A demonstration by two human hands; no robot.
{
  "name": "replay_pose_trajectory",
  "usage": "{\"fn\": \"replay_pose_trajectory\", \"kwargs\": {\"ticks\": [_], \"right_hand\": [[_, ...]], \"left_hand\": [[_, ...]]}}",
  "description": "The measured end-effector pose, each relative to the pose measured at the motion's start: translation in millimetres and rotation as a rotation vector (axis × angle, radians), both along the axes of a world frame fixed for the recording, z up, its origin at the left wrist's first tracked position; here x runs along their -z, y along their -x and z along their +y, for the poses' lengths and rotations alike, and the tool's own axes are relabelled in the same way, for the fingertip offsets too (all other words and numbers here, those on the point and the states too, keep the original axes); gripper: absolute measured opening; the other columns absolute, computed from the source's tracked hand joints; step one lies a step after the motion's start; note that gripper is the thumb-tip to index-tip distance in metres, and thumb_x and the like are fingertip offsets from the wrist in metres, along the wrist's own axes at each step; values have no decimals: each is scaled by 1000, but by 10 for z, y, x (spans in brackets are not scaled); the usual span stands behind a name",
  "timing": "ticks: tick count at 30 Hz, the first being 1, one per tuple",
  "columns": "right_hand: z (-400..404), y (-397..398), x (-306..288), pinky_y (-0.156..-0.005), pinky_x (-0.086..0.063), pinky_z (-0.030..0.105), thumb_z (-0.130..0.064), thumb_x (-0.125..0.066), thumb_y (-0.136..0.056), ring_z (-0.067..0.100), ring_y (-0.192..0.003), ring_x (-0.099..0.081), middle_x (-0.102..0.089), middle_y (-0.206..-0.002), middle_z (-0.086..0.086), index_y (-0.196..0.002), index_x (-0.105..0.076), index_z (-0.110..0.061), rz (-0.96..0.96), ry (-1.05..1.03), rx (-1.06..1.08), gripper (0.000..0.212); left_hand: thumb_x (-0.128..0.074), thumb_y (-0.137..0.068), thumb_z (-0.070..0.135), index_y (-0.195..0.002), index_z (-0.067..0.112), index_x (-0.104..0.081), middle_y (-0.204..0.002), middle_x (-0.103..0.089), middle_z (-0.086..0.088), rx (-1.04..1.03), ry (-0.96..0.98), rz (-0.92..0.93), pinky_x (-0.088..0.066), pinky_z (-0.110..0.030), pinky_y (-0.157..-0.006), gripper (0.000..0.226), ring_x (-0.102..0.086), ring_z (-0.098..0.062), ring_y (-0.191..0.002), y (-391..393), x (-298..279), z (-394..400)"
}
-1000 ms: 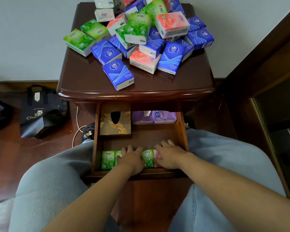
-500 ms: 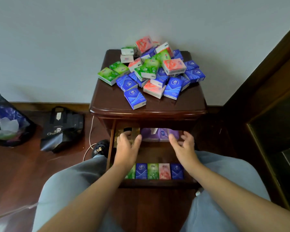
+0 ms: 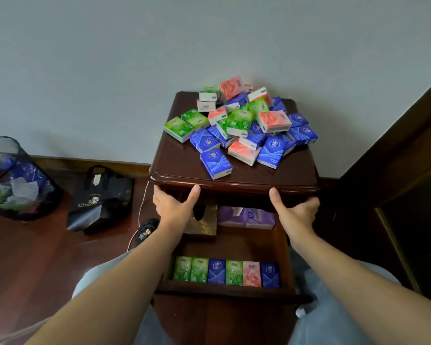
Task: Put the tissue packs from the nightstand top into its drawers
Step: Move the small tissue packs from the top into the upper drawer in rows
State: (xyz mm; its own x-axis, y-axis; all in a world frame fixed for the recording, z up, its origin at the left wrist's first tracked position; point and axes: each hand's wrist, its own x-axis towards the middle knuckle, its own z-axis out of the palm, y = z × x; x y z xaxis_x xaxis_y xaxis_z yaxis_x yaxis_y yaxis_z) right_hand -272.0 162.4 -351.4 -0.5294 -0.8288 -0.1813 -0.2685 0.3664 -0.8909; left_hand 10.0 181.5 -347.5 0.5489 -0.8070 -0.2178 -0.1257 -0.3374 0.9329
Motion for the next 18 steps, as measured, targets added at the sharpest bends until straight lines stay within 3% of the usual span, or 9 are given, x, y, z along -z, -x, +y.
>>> {"fn": "replay_pose_trajectory", "kwargs": {"ticks": [4,11,18], "right_hand": [[-47,-18,114,-113,-42,51,-63,-88,-70,37,-142,-38,-36,-153,12,-150,-23,-20,-10,-29,20,112],[30,1,142,-116,-43,53,-66,-88,-65,34,-141,-44,-37,-152,11,-153,-23,-23,-24,6,28,118],[321,115,-57,-112,-45,52,-74,-81,-69,38,-139,-39,-44,-148,15,-146,-33,-13,58,-200,86,110]], "left_hand": [[-91,-50,74,-150,40,-24,-153,-44,6,12,86,114,-41,-50,-118,125,-44,-19,-144,-104,105,-44],[-96,-55,60,-149,26,-29,-148,-44,2,-21,141,113,-43,-43,-117,120,-50,-13,-136,-89,116,2],[-93,-58,63,-138,10,-39,-140,-43,-9,-189,-93,-123,-40,-44,-117,110,-45,-27,-135,-21,-105,225]]}}
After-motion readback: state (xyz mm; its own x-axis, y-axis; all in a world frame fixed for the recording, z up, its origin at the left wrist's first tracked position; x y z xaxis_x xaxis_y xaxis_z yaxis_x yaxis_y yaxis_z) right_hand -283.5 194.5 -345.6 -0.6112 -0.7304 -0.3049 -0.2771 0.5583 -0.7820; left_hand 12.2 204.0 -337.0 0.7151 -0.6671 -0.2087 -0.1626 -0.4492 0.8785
